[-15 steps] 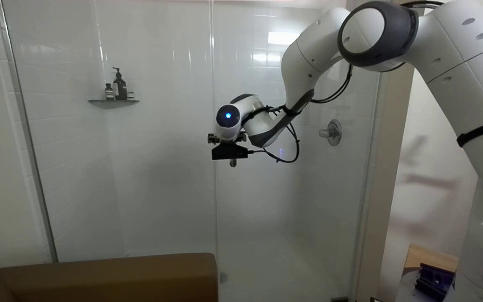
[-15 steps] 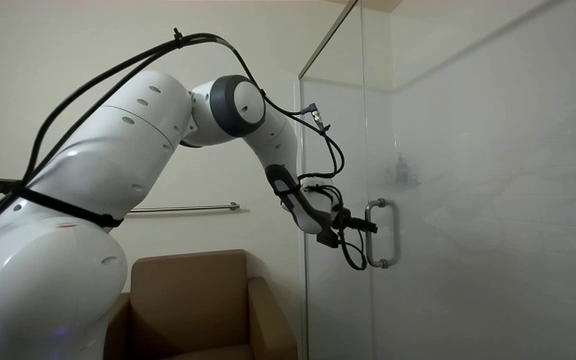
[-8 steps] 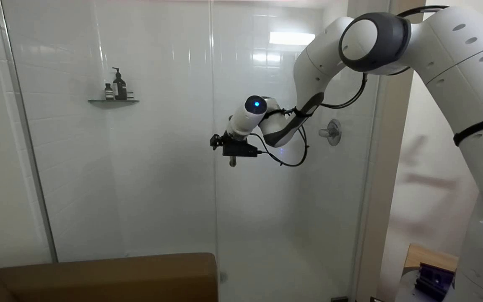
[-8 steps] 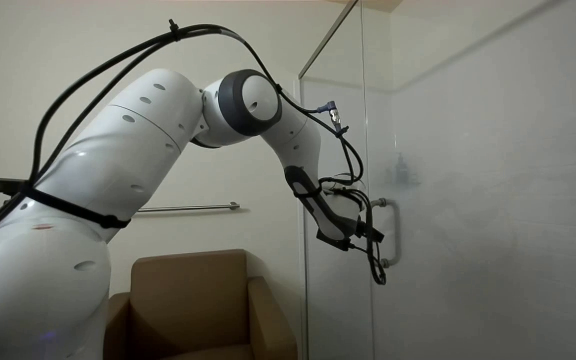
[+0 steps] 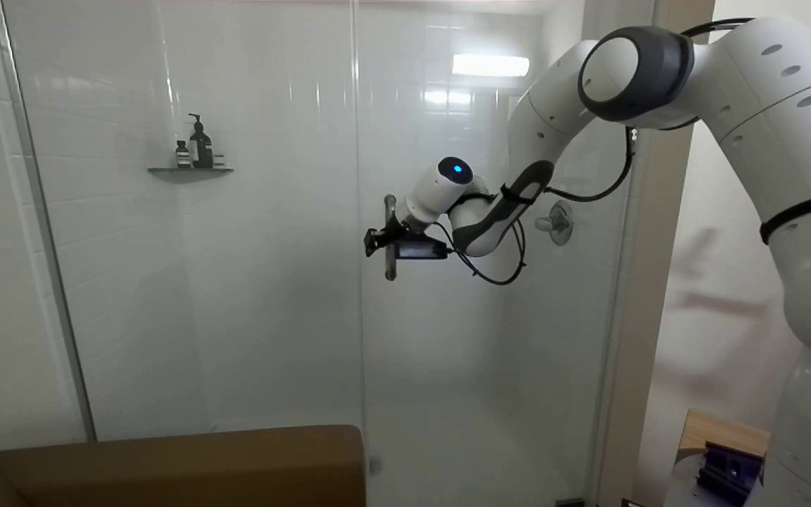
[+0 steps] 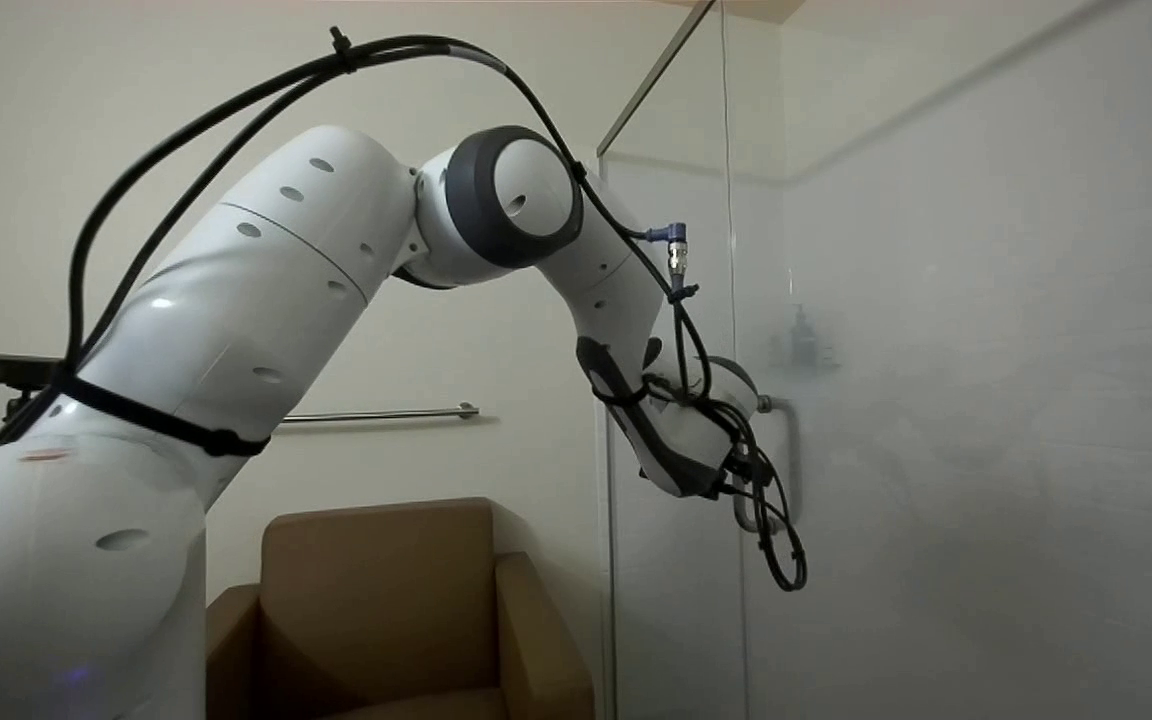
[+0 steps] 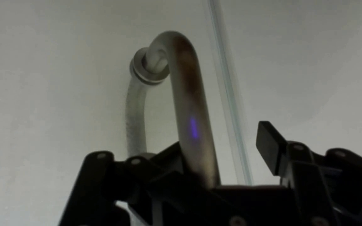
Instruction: Open the shower door
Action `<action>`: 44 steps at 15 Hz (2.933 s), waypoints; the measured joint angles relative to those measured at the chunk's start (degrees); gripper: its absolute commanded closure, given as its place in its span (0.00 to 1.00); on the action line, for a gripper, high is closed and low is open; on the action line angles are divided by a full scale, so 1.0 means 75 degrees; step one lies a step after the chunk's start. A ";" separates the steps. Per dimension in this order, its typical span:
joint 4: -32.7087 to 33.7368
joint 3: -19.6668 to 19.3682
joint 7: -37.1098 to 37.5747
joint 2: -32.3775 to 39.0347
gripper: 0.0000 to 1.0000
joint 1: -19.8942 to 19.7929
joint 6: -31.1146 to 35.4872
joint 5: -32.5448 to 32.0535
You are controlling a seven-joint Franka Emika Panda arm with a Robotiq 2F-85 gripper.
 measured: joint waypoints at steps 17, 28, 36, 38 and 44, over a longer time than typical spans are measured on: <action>-0.0580 0.4845 -0.6551 0.0485 0.92 -0.3750 -0.2444 0.3319; -0.0823 0.4869 -0.7936 0.0401 0.93 -0.3752 -0.2166 0.4291; -0.0992 0.5463 -0.8332 0.0552 0.93 -0.4072 -0.2178 0.4291; -0.1039 0.5638 -0.8462 0.0610 0.93 -0.4176 -0.2193 0.4292; -0.1235 0.6134 -0.8798 0.0710 0.67 -0.4412 -0.2279 0.4292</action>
